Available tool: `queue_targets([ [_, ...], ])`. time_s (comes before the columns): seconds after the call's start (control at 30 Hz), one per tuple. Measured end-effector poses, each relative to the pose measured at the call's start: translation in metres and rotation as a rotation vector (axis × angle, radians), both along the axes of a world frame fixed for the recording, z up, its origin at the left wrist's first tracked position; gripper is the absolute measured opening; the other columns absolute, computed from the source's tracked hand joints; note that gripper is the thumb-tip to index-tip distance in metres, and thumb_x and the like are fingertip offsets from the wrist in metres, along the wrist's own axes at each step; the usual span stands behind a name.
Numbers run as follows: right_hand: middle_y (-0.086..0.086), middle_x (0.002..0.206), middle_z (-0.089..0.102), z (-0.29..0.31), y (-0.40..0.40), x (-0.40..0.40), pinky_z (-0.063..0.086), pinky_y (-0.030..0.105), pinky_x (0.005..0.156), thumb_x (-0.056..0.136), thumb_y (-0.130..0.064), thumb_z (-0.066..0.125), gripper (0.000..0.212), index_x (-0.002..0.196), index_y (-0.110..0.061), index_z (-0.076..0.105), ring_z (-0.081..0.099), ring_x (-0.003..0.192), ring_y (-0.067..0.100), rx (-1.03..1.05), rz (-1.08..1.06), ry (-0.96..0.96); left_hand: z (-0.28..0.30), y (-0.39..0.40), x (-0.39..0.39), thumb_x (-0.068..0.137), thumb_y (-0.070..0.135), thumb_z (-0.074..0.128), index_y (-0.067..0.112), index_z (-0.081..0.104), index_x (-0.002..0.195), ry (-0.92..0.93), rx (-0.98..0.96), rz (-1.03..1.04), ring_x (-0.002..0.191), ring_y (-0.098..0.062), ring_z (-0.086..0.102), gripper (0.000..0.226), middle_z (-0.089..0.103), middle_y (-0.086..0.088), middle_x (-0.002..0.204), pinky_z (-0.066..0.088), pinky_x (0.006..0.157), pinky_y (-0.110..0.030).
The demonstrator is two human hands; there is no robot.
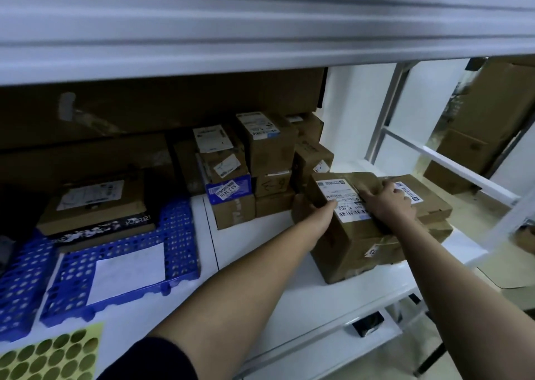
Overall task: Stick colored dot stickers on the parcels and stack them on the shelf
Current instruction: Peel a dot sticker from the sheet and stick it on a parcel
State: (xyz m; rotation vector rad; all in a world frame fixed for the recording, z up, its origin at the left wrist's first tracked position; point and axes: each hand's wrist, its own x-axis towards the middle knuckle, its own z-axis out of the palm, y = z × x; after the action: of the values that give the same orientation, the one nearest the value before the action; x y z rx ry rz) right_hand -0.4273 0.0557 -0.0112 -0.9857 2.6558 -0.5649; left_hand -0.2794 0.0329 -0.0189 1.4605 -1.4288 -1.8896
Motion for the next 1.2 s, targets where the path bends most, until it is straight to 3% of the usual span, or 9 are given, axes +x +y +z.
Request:
queue_targets([
  [0.17, 0.022, 0.147, 0.035, 0.001, -0.001, 0.004, 0.024, 0.05, 0.11, 0.09, -0.058, 0.045, 0.074, 0.144, -0.01, 0.029, 0.031, 0.135, 0.04, -0.035, -0.034, 0.046, -0.005, 0.007, -0.003, 0.092, 0.046, 0.053, 0.018, 0.034, 0.144, 0.123, 0.071, 0.028, 0.118, -0.022, 0.051, 0.062, 0.051, -0.006, 0.137, 0.037, 0.093, -0.028],
  [0.33, 0.022, 0.148, 0.029, 0.01, 0.004, 0.012, 0.022, 0.05, 0.11, 0.094, -0.042, 0.045, 0.061, 0.143, -0.008, 0.03, 0.026, 0.136, 0.041, -0.083, -0.048, 0.034, -0.008, 0.012, 0.008, 0.084, 0.056, 0.059, 0.031, 0.038, 0.141, 0.228, 0.121, 0.053, 0.11, -0.023, 0.056, 0.065, 0.059, -0.004, 0.126, 0.044, 0.095, -0.037],
  [0.43, 0.023, 0.147, 0.03, 0.019, 0.008, 0.022, 0.022, 0.053, 0.11, 0.096, -0.038, 0.043, 0.057, 0.144, -0.009, 0.03, 0.025, 0.135, 0.042, -0.15, -0.014, 0.036, -0.004, 0.011, 0.028, 0.085, 0.051, 0.06, 0.041, 0.031, 0.142, 0.309, 0.083, 0.101, 0.102, -0.021, 0.06, 0.064, 0.06, -0.004, 0.125, 0.05, 0.07, -0.031],
  [0.53, 0.021, 0.146, 0.032, 0.027, 0.011, 0.037, 0.023, 0.053, 0.109, 0.097, -0.034, 0.043, 0.052, 0.144, -0.012, 0.032, 0.026, 0.135, 0.042, -0.249, 0.031, -0.011, 0.0, 0.01, 0.055, 0.088, 0.047, 0.059, 0.037, 0.039, 0.139, 0.356, 0.043, 0.156, 0.083, -0.012, 0.063, 0.056, 0.067, 0.002, 0.106, 0.049, 0.054, -0.023],
  [0.73, 0.02, 0.132, 0.048, 0.028, 0.012, 0.088, 0.033, 0.045, 0.105, 0.092, -0.023, 0.052, 0.042, 0.134, -0.015, 0.049, 0.042, 0.123, 0.039, -0.502, 0.143, -0.088, 0.005, 0.014, 0.122, 0.09, 0.04, 0.058, 0.036, 0.056, 0.112, 0.475, -0.002, 0.287, 0.075, -0.003, 0.063, 0.023, 0.068, 0.007, 0.096, 0.05, 0.048, -0.015],
  [0.8, 0.019, 0.126, 0.05, 0.024, 0.013, 0.11, 0.038, 0.044, 0.103, 0.089, -0.026, 0.059, 0.043, 0.131, -0.015, 0.053, 0.047, 0.118, 0.036, -0.517, 0.185, -0.104, 0.001, 0.017, 0.146, 0.089, 0.036, 0.06, 0.036, 0.054, 0.116, 0.505, -0.038, 0.318, 0.08, -0.005, 0.066, 0.028, 0.068, 0.003, 0.106, 0.052, 0.052, -0.015],
  [0.9, 0.015, 0.127, 0.045, 0.018, 0.014, 0.144, 0.041, 0.047, 0.102, 0.082, -0.038, 0.07, 0.054, 0.129, -0.018, 0.051, 0.049, 0.117, 0.032, -0.54, 0.246, -0.153, -0.008, 0.021, 0.182, 0.087, 0.03, 0.063, 0.044, 0.053, 0.105, 0.552, -0.115, 0.386, 0.089, -0.011, 0.069, 0.025, 0.069, 0.004, 0.107, 0.057, 0.066, -0.025],
  [1.07, 0.016, 0.143, 0.031, 0.011, 0.01, 0.21, 0.034, 0.05, 0.107, 0.077, -0.045, 0.074, 0.078, 0.141, -0.019, 0.037, 0.033, 0.131, 0.036, -0.49, 0.376, -0.104, -0.02, 0.024, 0.248, 0.083, 0.028, 0.068, 0.04, 0.05, 0.127, 0.562, -0.149, 0.503, 0.094, -0.021, 0.07, 0.049, 0.07, -0.004, 0.111, 0.057, 0.074, -0.034],
  [1.2, 0.014, 0.144, 0.031, 0.006, 0.0, 0.257, 0.032, 0.05, 0.106, 0.078, -0.053, 0.068, 0.082, 0.144, -0.018, 0.032, 0.033, 0.133, 0.035, -0.445, 0.525, -0.002, -0.022, 0.023, 0.303, 0.083, 0.029, 0.067, 0.033, 0.052, 0.127, 0.534, -0.177, 0.54, 0.089, -0.02, 0.071, 0.047, 0.072, -0.004, 0.104, 0.056, 0.064, -0.029],
])
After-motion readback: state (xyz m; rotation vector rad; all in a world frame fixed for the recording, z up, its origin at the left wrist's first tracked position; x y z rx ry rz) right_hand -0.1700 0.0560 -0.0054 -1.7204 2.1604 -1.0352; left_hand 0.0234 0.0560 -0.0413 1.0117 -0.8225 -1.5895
